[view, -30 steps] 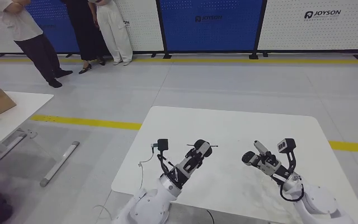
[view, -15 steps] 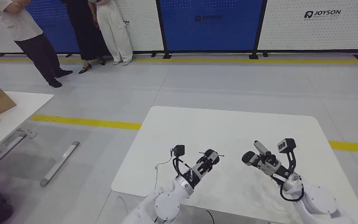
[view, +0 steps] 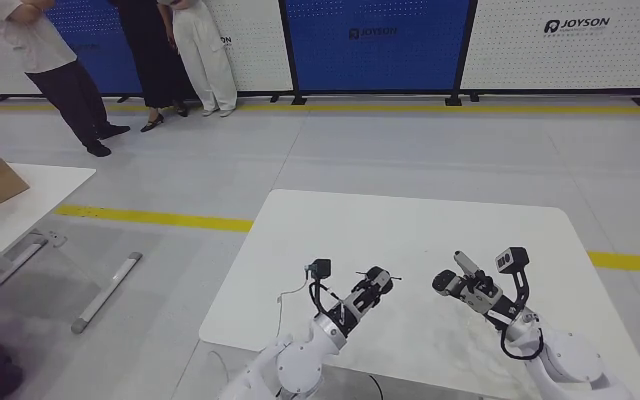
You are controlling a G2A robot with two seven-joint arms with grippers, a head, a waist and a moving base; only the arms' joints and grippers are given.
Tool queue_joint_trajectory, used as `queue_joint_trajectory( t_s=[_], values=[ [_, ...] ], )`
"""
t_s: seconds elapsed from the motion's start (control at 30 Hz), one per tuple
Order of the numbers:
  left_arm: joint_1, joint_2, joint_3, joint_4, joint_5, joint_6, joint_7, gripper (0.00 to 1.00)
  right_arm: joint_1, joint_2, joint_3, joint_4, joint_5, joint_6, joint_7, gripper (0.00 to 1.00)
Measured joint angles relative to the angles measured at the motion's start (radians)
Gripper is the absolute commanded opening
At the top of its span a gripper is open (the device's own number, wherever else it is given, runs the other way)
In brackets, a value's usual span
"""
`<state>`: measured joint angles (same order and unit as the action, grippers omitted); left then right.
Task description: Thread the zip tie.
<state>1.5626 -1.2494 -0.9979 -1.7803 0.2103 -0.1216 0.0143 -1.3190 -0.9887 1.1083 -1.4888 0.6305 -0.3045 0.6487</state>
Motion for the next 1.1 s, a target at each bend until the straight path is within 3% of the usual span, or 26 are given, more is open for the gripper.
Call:
queue_joint_trajectory(
  t_s=[0.2,1.1],
  values=[
    [-0.008,0.009,0.041,-0.012,0.123,-0.027,-0.119,0.0,0.0,0.0,0.0,0.0,0.0,0.0,0.0,1.0],
    [-0.003,0.01,0.042,-0.019,0.128,-0.024,-0.119,0.0,-0.012,0.0,0.02,-0.025,-0.036,0.011,-0.034,1.0]
  ],
)
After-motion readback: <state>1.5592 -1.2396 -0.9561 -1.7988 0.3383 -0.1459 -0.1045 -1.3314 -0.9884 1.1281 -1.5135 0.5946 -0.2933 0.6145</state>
